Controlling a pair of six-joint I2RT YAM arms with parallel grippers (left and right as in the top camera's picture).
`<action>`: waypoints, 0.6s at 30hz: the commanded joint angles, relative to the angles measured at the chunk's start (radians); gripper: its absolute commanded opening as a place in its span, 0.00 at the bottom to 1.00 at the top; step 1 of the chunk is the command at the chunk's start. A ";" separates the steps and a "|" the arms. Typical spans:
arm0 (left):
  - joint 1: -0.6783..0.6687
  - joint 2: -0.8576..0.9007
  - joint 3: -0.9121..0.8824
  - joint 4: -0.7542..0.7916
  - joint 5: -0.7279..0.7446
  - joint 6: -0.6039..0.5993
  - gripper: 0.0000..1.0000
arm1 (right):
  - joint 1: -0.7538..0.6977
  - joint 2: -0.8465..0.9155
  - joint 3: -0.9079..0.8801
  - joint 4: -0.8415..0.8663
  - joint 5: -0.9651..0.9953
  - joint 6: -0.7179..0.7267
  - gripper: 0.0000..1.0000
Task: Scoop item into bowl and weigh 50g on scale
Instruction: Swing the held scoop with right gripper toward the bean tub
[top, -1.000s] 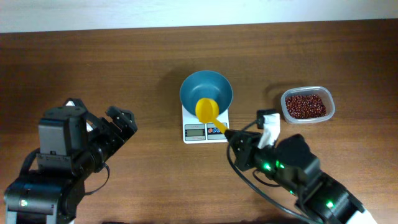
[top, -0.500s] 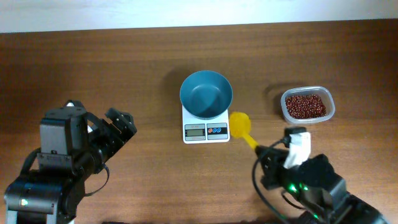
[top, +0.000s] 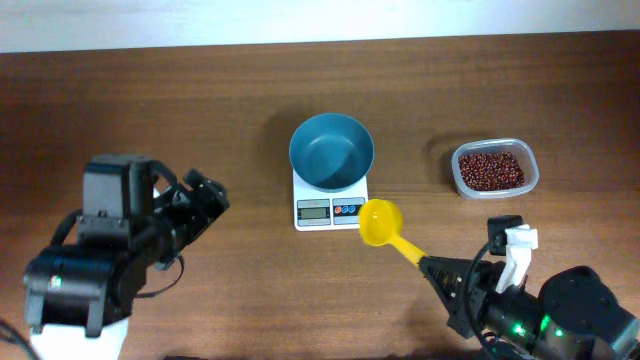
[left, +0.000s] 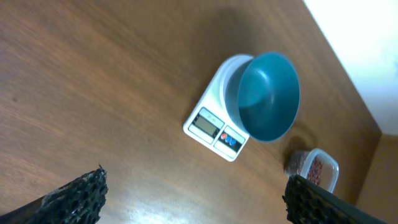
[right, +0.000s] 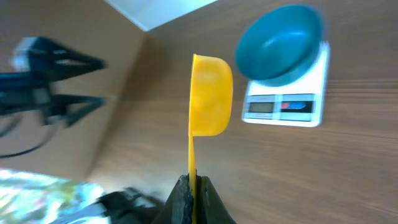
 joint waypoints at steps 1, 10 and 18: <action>0.005 0.042 0.006 0.000 0.096 0.015 0.94 | 0.005 0.010 0.013 0.084 -0.142 0.067 0.04; 0.058 0.046 0.006 0.066 0.094 0.018 0.94 | 0.005 0.103 -0.034 0.231 -0.242 -0.345 0.04; 0.164 0.036 0.006 0.079 0.095 0.109 0.96 | 0.005 0.237 -0.051 0.409 -0.529 -0.841 0.04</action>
